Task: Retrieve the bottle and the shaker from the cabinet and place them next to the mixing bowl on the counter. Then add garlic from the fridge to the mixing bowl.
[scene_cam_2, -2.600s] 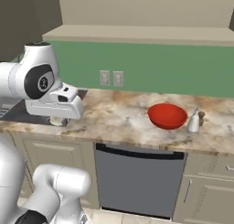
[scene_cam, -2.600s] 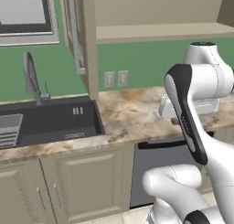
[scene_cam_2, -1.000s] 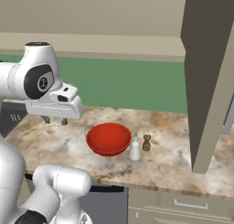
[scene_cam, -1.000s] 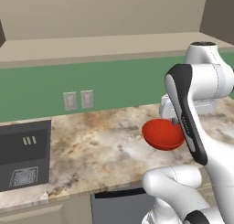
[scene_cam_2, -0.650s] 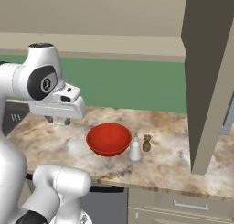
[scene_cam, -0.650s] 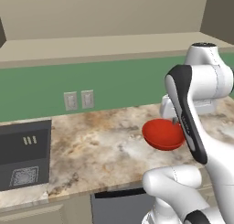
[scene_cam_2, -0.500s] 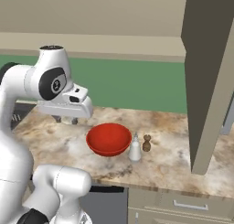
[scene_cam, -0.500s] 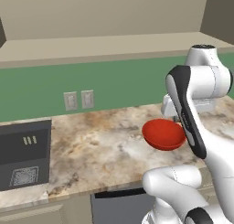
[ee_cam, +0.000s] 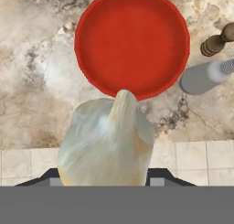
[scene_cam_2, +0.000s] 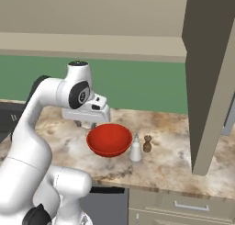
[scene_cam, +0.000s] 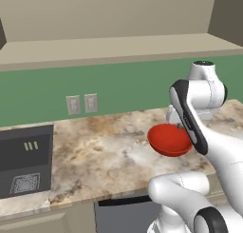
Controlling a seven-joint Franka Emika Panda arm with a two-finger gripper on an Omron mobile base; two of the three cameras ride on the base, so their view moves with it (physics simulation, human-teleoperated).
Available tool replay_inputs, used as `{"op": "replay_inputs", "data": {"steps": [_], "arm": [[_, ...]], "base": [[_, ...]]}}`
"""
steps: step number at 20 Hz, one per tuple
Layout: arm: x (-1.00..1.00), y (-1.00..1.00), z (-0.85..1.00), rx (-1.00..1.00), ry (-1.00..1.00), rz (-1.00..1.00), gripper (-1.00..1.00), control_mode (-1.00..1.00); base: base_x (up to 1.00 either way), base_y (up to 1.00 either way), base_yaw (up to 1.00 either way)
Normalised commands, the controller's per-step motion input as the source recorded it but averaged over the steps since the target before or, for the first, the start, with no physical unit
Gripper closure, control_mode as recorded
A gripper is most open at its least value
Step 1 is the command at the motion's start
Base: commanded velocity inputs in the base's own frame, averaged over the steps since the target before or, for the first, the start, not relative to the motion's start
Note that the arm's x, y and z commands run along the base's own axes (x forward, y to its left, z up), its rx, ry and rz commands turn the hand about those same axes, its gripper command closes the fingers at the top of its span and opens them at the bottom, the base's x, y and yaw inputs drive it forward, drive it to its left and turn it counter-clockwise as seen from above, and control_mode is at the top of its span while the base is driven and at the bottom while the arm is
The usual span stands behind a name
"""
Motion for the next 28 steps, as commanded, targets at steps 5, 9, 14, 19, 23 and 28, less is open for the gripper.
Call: {"op": "replay_inputs", "data": {"steps": [5,9,14,19,23,28], "arm": [[0.5,-0.03,-0.65,0.0,0.0,0.0,1.0,-1.0],[0.31,-0.09,-0.62,0.0,0.0,0.0,1.0,-1.0],[0.27,-0.09,-0.54,0.0,0.0,0.0,1.0,-1.0],[0.31,-0.05,-0.42,0.0,0.0,0.0,1.0,-1.0],[0.34,-0.06,-0.2,0.0,0.0,0.0,1.0,-1.0],[0.35,-0.06,-0.05,0.0,0.0,0.0,1.0,-1.0]], "base": [[0.0,0.0,0.0],[0.0,0.0,0.0],[0.0,0.0,0.0],[0.0,0.0,0.0],[0.0,0.0,0.0],[0.0,0.0,0.0]]}}
